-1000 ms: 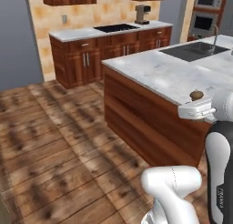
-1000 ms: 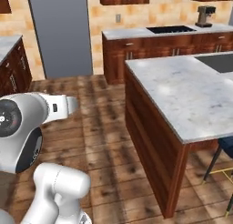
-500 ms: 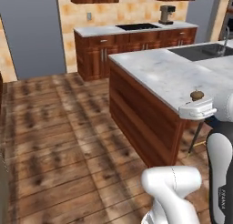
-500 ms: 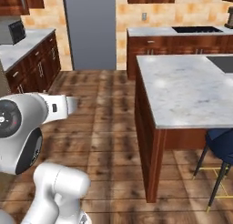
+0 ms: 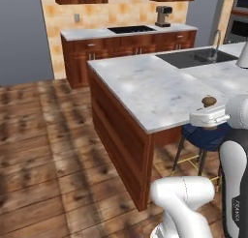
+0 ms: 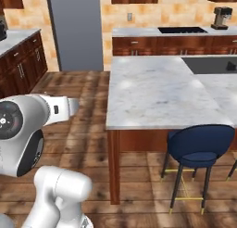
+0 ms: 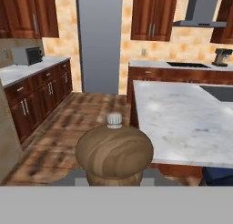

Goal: Retrieve the shaker from the cabinet and place it next the steak on a plate on the dining table.

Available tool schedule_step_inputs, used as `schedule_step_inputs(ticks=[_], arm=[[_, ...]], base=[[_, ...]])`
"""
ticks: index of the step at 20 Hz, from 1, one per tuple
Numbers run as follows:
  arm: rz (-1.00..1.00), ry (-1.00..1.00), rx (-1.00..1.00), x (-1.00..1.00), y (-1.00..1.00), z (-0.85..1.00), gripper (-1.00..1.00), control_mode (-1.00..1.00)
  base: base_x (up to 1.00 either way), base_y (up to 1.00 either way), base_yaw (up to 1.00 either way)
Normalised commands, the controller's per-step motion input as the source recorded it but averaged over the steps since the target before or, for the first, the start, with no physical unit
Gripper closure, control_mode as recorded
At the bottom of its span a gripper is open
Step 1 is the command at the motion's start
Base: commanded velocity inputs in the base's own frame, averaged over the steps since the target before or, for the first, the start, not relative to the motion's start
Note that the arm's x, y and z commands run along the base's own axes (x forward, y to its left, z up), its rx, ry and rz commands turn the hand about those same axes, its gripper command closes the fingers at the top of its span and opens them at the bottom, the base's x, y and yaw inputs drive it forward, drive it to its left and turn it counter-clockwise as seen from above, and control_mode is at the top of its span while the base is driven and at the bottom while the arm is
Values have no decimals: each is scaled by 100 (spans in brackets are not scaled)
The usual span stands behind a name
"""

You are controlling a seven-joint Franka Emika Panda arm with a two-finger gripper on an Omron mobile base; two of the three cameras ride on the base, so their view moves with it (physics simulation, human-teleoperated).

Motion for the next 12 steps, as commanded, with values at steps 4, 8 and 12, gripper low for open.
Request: schedule_step_inputs(ticks=[4,8,12], arm=[[0,0,0,0,0,0,100,100],[0,0,0,0,0,0,100,100],[0,0,0,0,0,0,100,100]], base=[[0,-100,1],[0,-100,4],[0,-100,14]])
